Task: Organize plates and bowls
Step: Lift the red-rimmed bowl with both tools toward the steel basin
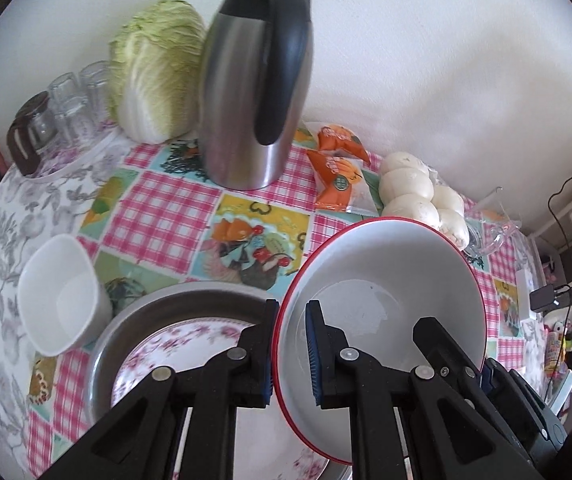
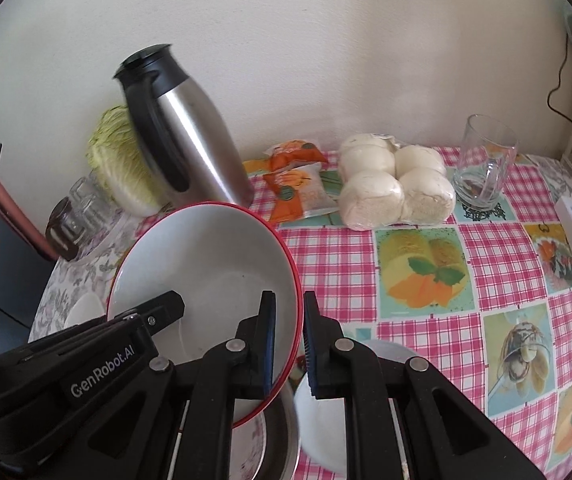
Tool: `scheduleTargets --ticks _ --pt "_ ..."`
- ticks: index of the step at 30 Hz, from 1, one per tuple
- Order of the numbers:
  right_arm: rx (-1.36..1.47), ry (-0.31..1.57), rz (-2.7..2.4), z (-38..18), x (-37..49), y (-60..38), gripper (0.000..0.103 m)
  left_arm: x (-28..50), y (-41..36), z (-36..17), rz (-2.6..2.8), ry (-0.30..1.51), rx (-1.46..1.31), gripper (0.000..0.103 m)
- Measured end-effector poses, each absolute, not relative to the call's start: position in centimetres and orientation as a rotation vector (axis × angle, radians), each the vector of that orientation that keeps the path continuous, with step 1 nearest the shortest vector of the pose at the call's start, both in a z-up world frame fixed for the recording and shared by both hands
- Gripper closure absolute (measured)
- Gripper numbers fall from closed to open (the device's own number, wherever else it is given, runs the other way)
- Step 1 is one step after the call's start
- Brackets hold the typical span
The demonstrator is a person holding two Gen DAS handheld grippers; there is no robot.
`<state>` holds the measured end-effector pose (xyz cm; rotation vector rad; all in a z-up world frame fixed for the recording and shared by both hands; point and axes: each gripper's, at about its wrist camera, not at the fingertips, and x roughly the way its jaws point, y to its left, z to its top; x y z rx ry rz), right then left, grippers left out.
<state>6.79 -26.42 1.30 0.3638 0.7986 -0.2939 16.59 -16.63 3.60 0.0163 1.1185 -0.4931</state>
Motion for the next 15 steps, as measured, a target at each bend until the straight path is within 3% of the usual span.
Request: scheduleTargets --ticks 15 --pt "0.219 0.846 -0.248 3.2 5.3 -18.5 0.089 14.2 -7.7 4.0 -0.465 1.134 -0.174 0.087"
